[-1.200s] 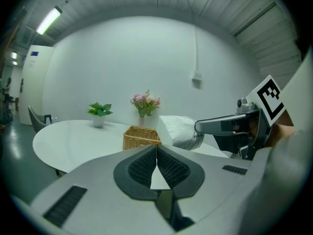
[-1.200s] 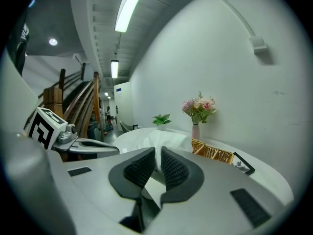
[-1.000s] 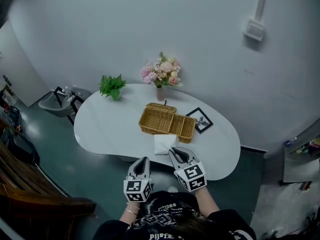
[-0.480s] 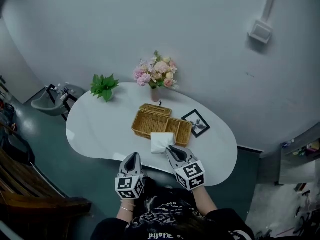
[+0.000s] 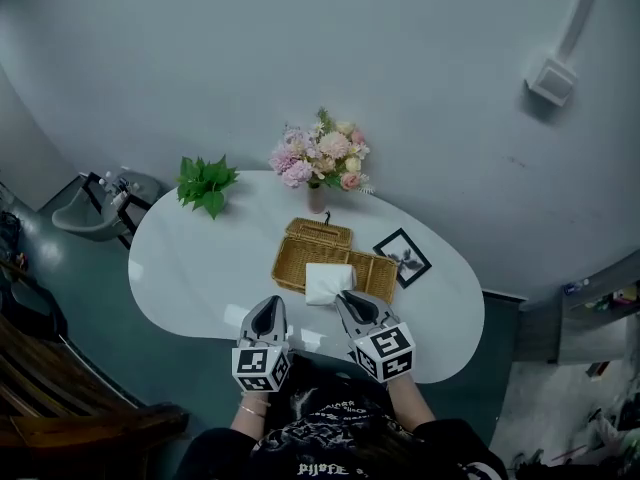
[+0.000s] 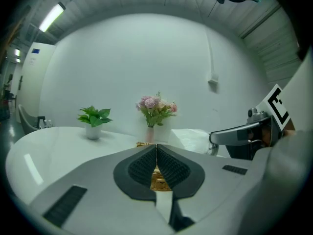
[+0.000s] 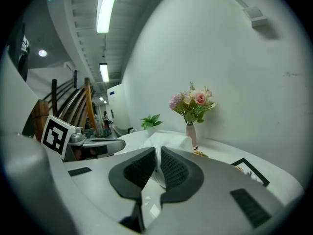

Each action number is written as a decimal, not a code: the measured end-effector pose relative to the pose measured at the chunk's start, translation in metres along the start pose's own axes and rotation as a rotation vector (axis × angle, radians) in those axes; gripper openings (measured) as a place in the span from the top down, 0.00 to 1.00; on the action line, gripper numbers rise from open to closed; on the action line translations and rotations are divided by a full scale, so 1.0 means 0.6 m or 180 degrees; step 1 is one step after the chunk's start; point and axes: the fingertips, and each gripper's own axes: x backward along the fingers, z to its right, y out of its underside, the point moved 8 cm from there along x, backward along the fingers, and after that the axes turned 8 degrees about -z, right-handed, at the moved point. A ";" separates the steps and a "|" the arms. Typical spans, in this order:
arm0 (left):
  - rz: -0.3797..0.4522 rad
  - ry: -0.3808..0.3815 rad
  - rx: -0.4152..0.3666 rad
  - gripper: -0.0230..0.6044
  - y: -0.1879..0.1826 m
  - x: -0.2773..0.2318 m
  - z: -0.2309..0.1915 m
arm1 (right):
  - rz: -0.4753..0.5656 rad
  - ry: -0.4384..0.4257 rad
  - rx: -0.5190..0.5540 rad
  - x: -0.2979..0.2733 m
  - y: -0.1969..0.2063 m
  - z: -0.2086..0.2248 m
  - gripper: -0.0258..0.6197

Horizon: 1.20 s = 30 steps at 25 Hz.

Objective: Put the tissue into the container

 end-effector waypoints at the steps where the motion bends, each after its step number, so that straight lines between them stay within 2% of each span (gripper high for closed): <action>1: -0.0023 0.0031 -0.0013 0.92 -0.002 -0.008 -0.006 | -0.0017 0.0022 -0.0013 -0.008 -0.002 0.001 0.87; 17: -0.0249 0.0544 -0.0168 0.92 -0.042 -0.089 -0.112 | -0.0054 0.0459 -0.0297 -0.093 -0.044 -0.010 0.87; 30: -0.0397 0.0843 -0.0251 0.92 -0.056 -0.126 -0.199 | -0.0115 0.0819 -0.0617 -0.162 -0.056 -0.020 0.87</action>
